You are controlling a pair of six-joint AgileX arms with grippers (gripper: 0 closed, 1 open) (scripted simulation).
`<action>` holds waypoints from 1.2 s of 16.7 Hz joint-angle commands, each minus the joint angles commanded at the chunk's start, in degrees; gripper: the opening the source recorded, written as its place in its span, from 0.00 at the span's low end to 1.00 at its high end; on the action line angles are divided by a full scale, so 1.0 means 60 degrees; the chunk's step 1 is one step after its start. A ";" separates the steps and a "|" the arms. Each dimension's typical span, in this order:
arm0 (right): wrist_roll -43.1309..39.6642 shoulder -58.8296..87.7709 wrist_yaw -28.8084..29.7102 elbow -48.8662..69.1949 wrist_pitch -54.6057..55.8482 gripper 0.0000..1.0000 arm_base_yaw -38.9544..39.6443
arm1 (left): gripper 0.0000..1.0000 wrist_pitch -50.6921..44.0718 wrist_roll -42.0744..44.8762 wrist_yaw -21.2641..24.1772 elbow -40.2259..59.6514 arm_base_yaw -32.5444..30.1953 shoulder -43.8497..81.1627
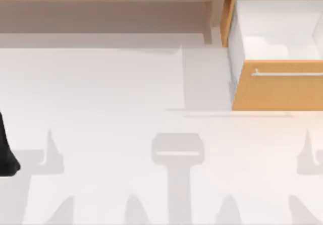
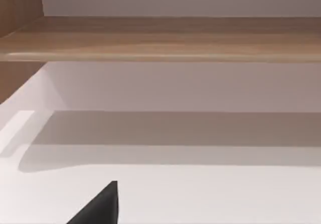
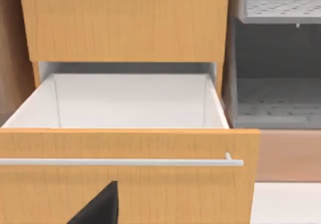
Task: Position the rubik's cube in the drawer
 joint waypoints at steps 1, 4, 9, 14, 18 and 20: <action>0.0000 0.0000 0.0000 0.0000 0.0000 1.00 0.0000 | 1.00 0.0000 0.0000 0.0000 0.0000 0.0000 0.0000; 0.0004 0.0244 0.0124 0.0200 0.0060 1.00 0.0160 | 1.00 0.0000 0.0000 0.0000 0.0000 0.0000 0.0000; -0.0261 0.2537 0.1138 0.1943 0.0504 1.00 0.1461 | 1.00 0.0000 0.0000 0.0000 0.0000 0.0000 0.0000; -0.0459 0.6589 0.2780 0.4842 0.1315 1.00 0.3323 | 1.00 0.0000 0.0000 0.0000 0.0000 0.0000 0.0000; -0.0538 1.0233 0.4252 0.7564 0.2172 1.00 0.4786 | 1.00 0.0000 0.0000 0.0000 0.0000 0.0000 0.0000; -0.0528 1.2085 0.4932 0.8963 0.2652 1.00 0.5494 | 1.00 0.0000 0.0000 0.0000 0.0000 0.0000 0.0000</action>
